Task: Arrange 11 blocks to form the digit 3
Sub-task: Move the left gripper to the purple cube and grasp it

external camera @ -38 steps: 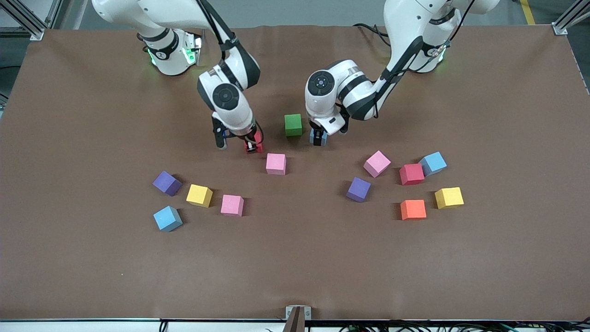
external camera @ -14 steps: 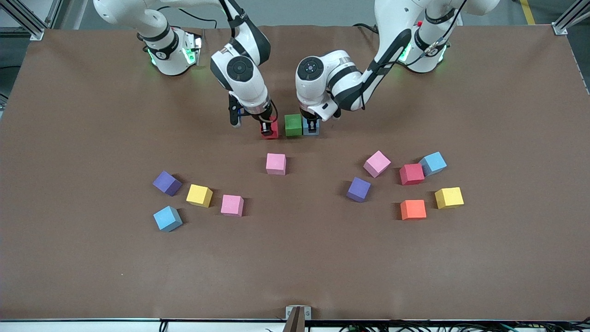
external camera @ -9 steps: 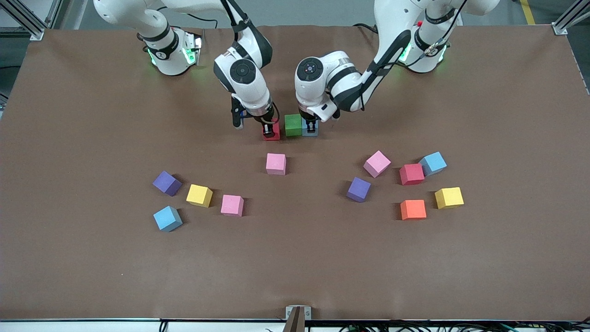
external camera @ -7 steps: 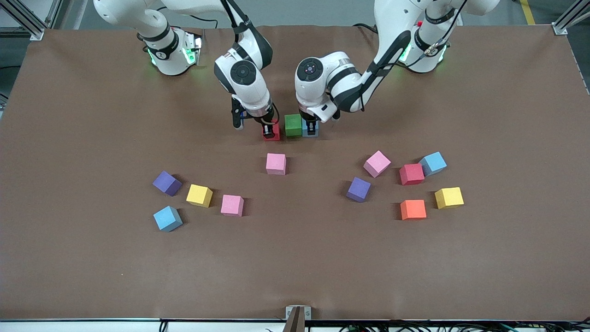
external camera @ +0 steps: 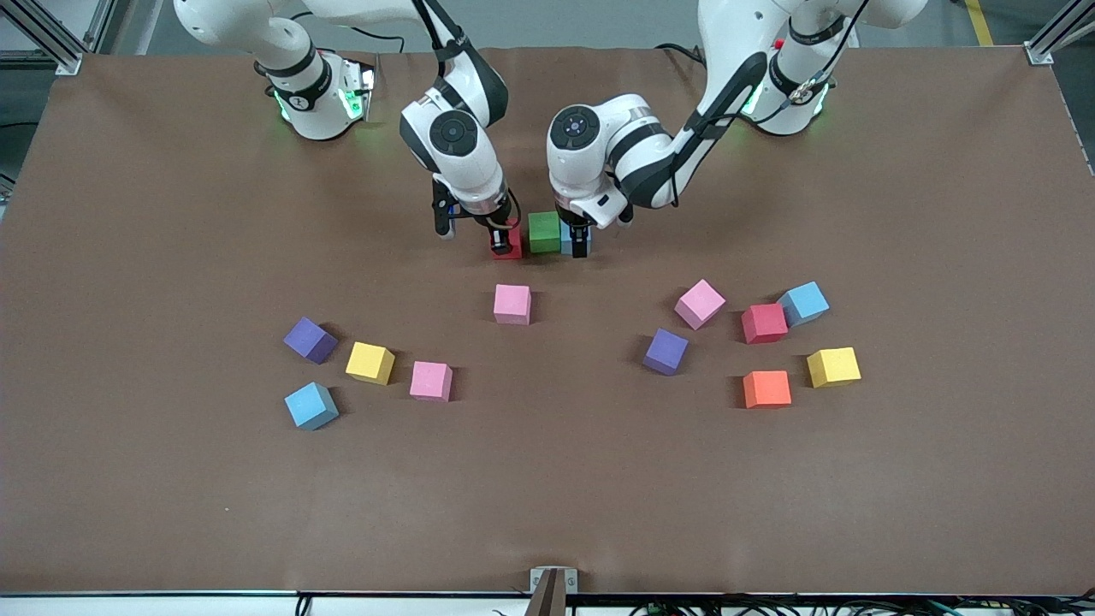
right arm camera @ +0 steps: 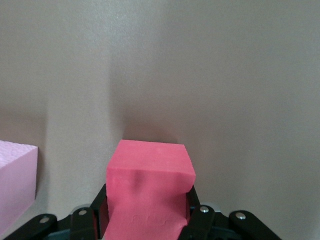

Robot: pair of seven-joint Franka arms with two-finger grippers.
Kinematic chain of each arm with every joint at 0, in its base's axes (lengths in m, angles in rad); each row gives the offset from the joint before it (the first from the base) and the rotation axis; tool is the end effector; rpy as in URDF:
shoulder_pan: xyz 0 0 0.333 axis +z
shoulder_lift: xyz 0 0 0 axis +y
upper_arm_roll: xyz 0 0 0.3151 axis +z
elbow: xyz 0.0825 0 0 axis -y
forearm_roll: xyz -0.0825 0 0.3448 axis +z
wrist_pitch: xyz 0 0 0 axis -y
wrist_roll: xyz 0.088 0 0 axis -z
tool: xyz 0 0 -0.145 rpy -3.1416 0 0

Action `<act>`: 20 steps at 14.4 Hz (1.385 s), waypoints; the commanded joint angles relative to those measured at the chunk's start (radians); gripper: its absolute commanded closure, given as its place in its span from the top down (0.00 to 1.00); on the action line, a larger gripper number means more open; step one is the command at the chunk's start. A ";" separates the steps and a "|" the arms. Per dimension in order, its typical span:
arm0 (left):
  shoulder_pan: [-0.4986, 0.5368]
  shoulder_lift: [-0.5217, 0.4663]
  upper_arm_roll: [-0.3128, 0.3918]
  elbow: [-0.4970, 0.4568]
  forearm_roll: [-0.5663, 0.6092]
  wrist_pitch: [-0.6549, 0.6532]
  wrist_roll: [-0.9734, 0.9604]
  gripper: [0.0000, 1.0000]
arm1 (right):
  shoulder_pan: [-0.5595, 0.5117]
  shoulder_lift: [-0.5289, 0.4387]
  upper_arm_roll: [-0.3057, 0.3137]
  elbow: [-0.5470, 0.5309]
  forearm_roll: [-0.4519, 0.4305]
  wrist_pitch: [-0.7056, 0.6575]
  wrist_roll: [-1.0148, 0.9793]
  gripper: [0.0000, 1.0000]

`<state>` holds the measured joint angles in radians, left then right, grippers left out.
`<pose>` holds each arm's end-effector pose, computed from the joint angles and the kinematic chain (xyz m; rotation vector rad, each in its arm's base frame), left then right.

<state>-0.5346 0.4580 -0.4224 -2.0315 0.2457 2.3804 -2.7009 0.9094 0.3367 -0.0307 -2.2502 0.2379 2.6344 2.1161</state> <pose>0.3342 -0.4557 0.2223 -2.1551 -2.2041 0.0077 0.3386 0.4056 0.2128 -2.3155 2.0325 0.1641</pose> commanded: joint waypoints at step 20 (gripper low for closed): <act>0.349 0.117 0.004 0.295 0.093 -0.136 0.774 1.00 | 0.043 0.031 -0.006 0.007 0.027 0.053 0.002 0.00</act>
<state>-0.1919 0.5258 -0.4096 -1.7976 0.3021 2.2694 -1.9364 0.9337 0.3509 -0.0305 -2.2467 0.2402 2.6644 2.1161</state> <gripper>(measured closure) 0.000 0.388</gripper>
